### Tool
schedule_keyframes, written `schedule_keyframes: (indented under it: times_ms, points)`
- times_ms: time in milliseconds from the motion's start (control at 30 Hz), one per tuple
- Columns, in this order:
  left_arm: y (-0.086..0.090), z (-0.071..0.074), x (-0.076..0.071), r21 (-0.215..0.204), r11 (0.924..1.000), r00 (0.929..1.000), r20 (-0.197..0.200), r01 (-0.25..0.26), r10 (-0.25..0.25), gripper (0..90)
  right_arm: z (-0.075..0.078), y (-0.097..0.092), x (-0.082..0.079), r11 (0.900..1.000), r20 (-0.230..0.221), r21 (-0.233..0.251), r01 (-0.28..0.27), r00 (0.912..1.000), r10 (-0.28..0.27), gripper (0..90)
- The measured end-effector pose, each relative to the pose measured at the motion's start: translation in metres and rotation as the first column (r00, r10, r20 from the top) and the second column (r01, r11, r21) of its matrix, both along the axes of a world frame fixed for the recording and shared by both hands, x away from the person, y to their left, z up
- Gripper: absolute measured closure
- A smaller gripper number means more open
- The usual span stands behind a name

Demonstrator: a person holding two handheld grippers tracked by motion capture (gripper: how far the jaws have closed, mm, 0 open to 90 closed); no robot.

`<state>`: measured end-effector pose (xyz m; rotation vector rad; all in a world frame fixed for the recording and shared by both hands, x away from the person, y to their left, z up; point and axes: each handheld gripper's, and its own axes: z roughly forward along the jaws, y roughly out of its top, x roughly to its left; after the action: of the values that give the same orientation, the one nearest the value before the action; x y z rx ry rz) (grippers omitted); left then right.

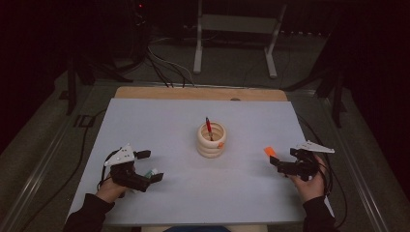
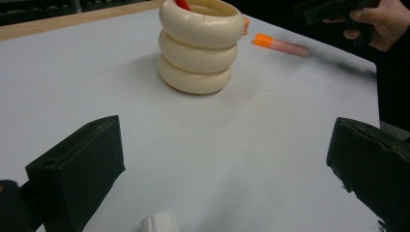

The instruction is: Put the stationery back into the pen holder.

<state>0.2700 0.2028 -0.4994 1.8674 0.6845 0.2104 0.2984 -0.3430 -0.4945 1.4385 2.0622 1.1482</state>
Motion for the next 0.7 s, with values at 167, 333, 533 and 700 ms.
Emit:
schedule_keyframes:
  times_ms: [167, 333, 533, 700]
  points:
    - [-0.001, 0.000, 0.001, -0.002, 1.0000, 1.0000, 0.001, 0.001, -0.001, 0.4, -0.005, -0.003, -0.007, 0.9995, -0.019, -0.030, 0.013, 0.9997, -0.014, 7.2]
    - [-0.002, 0.000, 0.001, 0.003, 1.0000, 1.0000, 0.002, 0.006, -0.006, 0.4, -0.014, -0.003, -0.012, 0.9949, -0.051, -0.098, 0.022, 0.9983, -0.028, 18.3]
    - [-0.002, 0.000, 0.001, 0.003, 1.0000, 1.0000, 0.003, 0.002, -0.002, 0.4, -0.018, 0.000, -0.015, 0.9888, -0.067, -0.148, 0.019, 0.9974, -0.029, 31.2]
    - [-0.001, 0.000, 0.001, -0.001, 1.0000, 1.0000, 0.002, 0.002, -0.002, 0.4, -0.024, 0.004, -0.012, 0.9802, -0.089, -0.197, 0.022, 0.9952, -0.040, 40.8]
